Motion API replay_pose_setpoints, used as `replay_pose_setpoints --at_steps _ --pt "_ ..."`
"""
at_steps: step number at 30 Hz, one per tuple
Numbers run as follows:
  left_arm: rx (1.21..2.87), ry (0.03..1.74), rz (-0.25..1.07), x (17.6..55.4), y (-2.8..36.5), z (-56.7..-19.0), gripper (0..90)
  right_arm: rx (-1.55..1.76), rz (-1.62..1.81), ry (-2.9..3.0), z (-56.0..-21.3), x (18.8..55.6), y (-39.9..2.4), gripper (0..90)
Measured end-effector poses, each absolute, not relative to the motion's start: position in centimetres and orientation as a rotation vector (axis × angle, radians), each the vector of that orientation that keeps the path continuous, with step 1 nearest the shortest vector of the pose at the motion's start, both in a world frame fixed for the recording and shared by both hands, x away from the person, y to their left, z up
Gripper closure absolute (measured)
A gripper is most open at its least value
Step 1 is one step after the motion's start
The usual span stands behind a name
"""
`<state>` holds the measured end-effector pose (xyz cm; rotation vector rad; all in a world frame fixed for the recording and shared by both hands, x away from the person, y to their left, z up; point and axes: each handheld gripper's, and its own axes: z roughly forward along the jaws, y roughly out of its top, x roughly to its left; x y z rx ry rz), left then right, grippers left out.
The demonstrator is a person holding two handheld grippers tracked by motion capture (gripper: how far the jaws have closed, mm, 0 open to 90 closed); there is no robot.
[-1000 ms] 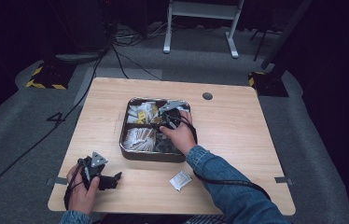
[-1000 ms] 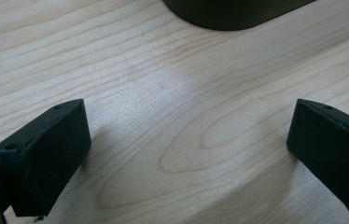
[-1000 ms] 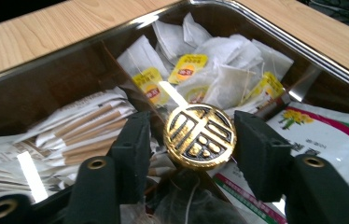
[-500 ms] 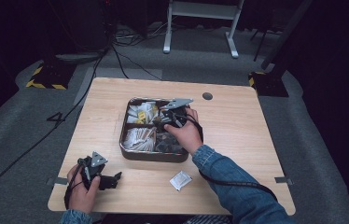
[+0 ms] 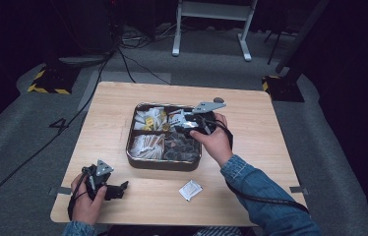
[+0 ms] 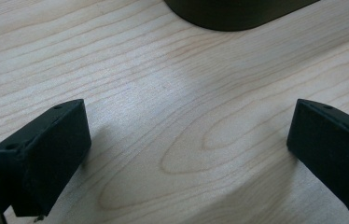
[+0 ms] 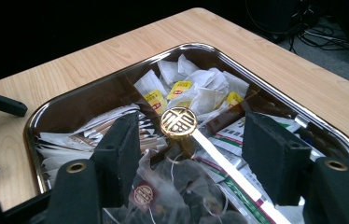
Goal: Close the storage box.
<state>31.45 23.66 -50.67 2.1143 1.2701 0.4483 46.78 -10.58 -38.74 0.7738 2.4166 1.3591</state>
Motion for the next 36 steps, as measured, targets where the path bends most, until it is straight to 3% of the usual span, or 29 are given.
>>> replay_pose_setpoints --at_steps 20,36 --pt "2.111 1.281 0.451 30.9 23.8 -50.7 0.0 0.814 1.367 2.404 -37.5 46.0 -16.7 37.6" --pt "2.106 1.289 0.451 31.2 23.7 -50.7 0.0 0.938 1.341 2.375 -39.3 44.7 -23.1 36.1"
